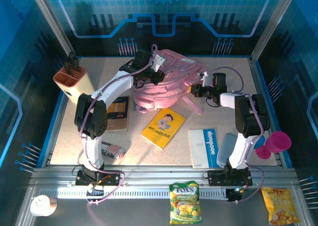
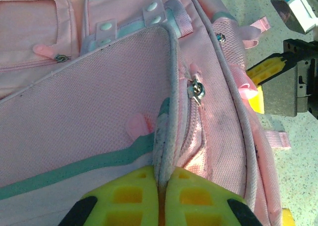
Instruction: Pack books, pencil case, and school supplies into a backpack
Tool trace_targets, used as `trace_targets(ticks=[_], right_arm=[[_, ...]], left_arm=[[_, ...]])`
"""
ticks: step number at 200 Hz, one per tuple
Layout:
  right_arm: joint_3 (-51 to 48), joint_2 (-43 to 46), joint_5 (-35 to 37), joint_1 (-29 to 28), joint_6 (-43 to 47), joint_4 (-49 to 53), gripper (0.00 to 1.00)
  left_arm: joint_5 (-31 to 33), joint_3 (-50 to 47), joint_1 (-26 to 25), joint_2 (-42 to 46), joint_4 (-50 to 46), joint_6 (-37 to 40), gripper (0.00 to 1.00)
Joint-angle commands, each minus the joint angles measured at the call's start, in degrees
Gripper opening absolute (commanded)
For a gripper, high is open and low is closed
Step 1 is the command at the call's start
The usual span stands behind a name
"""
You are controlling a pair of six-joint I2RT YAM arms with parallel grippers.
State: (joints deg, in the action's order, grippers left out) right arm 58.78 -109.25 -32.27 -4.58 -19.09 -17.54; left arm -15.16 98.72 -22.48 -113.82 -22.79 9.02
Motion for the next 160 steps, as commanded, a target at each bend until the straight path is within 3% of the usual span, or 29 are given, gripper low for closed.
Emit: trace_targets(ticks=[1, 81, 160], right_arm=[[-2.1, 4.1, 1.5, -2.0, 3.4, 1.2, 0.04], [-11.7, 15.9, 4.6, -9.6, 4.3, 3.6, 0.04], [-11.7, 17.8, 7.8, -18.4, 4.2, 4.8, 0.05]], left_arm=[[-1.4, 0.8, 1.2, 2.7, 4.3, -2.1, 0.0], [-4.3, 6.1, 0.7, -3.8, 3.4, -5.7, 0.0], [-4.2, 6.9, -0.5, -5.0, 3.8, -6.7, 0.0]])
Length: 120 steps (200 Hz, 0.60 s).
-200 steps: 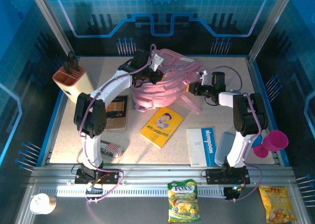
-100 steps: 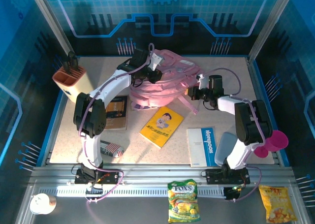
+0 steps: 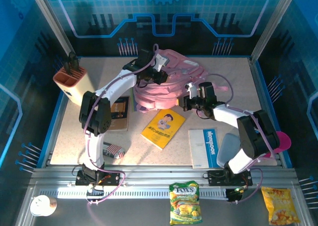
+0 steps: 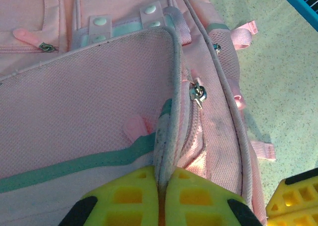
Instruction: Pack books, pencil case, and school supplies into a backpack
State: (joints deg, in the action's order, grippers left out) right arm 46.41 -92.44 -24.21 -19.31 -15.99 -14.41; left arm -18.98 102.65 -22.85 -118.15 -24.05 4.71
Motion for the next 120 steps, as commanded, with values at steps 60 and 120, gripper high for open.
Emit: trace_targets(ticks=[60, 120], right_arm=[[3.7, -1.9, 3.4, -13.0, 0.3, 1.3, 0.06], [-5.9, 12.1, 7.3, -4.0, -20.0, -2.3, 0.49]], left_arm=[[0.3, 4.2, -1.9, -3.0, 5.4, -5.4, 0.0], [1.7, 4.8, -2.8, -2.6, 5.5, -7.6, 0.0]])
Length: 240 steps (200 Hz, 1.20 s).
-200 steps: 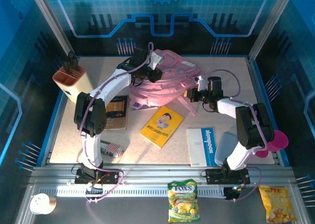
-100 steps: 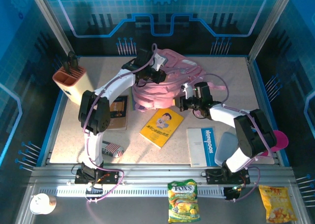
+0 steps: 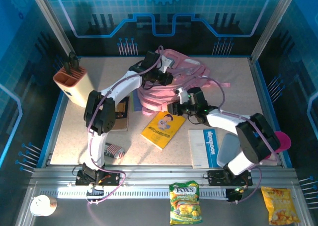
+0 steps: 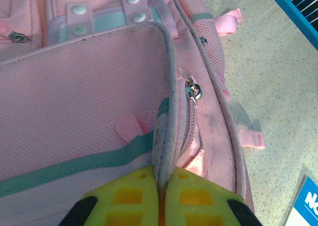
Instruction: Pack books, pencil case, and school supplies into a backpack
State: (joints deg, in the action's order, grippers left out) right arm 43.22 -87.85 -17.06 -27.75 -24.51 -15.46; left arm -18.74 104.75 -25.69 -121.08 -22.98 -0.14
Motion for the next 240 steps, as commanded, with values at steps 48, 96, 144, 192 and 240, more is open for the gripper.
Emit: trace_targets(ticks=[48, 96, 144, 192, 240], right_arm=[[-2.7, 14.4, 4.3, 10.4, -29.0, 10.4, 0.67], [1.7, 10.9, -0.3, 13.8, -41.5, 11.5, 0.66], [10.6, 3.4, -0.4, 13.8, -44.0, 20.5, 0.55], [12.8, -1.3, -1.7, 13.1, -43.8, 19.0, 0.46], [14.8, -4.5, -2.4, 12.5, -42.3, 19.1, 0.29]], left_arm=[[4.5, 3.6, -1.8, 0.6, 5.4, -6.4, 0.0], [4.2, 4.5, -4.2, 0.5, 5.4, -7.9, 0.0], [2.3, 4.3, -5.5, -0.9, 4.6, -8.4, 0.0], [1.4, 4.2, -6.4, -1.4, 3.2, -7.0, 0.0], [0.8, 4.3, -6.6, -1.3, 2.7, -6.9, 0.0]])
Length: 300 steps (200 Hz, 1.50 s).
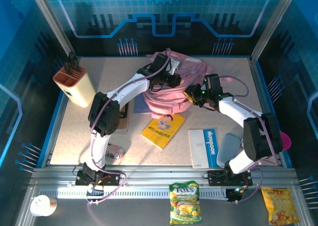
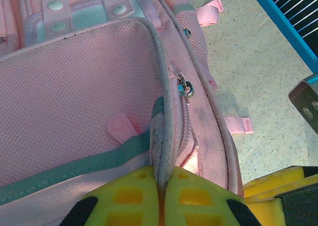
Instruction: Pack books, pencil case, and school supplies into a backpack
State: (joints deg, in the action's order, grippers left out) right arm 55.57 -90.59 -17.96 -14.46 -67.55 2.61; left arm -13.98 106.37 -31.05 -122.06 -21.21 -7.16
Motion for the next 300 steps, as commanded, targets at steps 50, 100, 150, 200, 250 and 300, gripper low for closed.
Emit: trace_targets(ticks=[50, 100, 150, 200, 250, 300], right_arm=[[2.6, -0.9, -1.2, -0.8, 3.1, 0.7, 0.03], [1.9, 0.6, -2.3, -0.8, 3.5, -0.5, 0.01], [2.1, 1.5, -3.7, -0.8, 3.7, -1.5, 0.01], [1.8, 1.4, -5.2, -0.7, 2.3, -3.2, 0.0], [0.9, 2.0, -5.2, -0.7, 1.8, -3.7, 0.0], [0.5, 2.0, -5.5, -0.7, 1.5, -4.3, 0.0]], left_arm=[[6.3, 1.8, -1.1, 4.3, -7.4, -3.9, 0.32], [11.0, -18.5, -1.9, 18.1, -2.5, -15.6, 0.53], [17.6, -32.8, -8.9, 25.3, 3.6, -26.9, 0.53], [18.9, -32.5, -14.2, 19.9, 9.1, -28.5, 0.4], [23.2, -28.7, -14.3, 14.1, 10.0, -26.2, 0.37], [25.4, -26.4, -14.2, 11.3, 10.9, -25.3, 0.28]])
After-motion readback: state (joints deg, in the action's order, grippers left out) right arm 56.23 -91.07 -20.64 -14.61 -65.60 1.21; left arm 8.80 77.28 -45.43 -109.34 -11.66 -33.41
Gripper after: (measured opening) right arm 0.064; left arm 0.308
